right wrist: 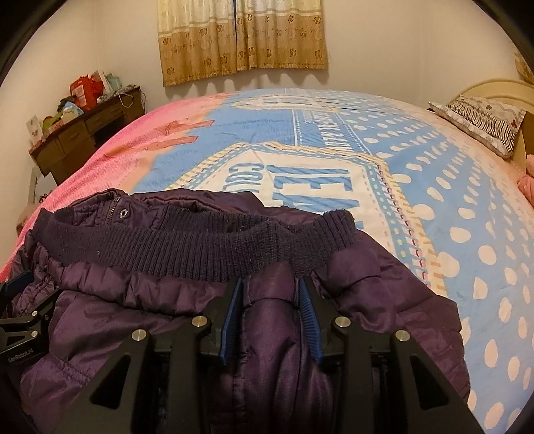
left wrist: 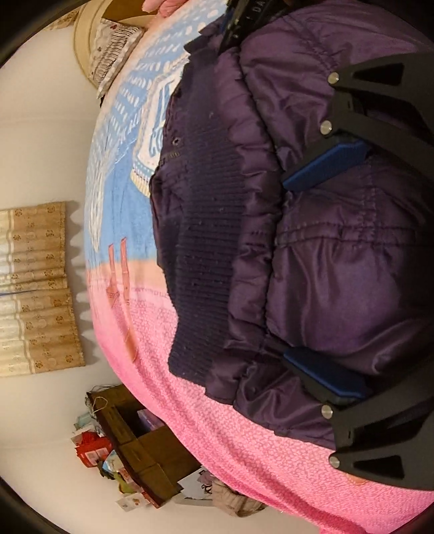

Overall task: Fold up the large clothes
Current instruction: 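Press the folded jacket flat with both tools near the knit band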

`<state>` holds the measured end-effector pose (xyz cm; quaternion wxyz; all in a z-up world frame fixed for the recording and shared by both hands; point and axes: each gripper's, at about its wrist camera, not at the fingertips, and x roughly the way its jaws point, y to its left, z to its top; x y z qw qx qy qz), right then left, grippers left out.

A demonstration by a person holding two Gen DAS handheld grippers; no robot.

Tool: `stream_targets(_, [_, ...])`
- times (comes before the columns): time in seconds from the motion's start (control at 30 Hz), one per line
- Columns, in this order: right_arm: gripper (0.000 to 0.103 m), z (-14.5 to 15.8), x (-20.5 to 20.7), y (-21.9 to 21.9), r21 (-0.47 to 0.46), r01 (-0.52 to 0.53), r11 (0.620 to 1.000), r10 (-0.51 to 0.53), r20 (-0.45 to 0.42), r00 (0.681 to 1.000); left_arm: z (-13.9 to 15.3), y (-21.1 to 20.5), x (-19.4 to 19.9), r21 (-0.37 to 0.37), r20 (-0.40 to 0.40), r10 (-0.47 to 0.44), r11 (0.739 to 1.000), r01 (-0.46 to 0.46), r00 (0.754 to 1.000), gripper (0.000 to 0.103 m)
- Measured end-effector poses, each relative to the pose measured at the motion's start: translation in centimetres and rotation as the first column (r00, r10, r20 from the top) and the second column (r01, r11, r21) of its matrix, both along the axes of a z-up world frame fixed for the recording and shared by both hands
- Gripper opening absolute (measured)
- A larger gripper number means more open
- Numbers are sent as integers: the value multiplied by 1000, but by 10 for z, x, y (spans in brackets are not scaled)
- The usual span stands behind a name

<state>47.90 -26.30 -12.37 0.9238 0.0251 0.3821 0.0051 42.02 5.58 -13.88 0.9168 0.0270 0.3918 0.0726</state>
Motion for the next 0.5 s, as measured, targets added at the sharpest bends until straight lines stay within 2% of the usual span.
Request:
stream_targets(0.07, [43, 15, -12, 3, -24, 43, 999, -43, 10, 999, 0, 1, -1, -9, 7, 0, 1000, 0, 1000, 99])
stream_targets(0.13, [48, 39, -42, 18, -35, 59, 998, -54, 140, 989, 0, 3, -3, -15, 14, 1, 1000, -1, 1000, 99])
stream_targets(0.23, [71, 56, -71, 50, -37, -11, 999, 19, 225, 974, 0, 4, -3, -24, 17, -1, 1000, 1, 1000, 99])
stream_targets(0.37, [73, 41, -76, 71, -42, -55, 998, 62, 210, 976, 0, 4, -4, -29, 24, -2, 1000, 2, 1000, 99])
stream_targets(0.47, [73, 5, -61, 74, -51, -83, 995, 87, 88, 992, 0, 5, -5, -32, 27, -3, 999, 4, 1000, 99])
stream_targets(0.5, [73, -5, -59, 74, -61, -88, 994, 92, 73, 993, 0, 5, -5, -31, 29, -5, 1000, 6, 1000, 99])
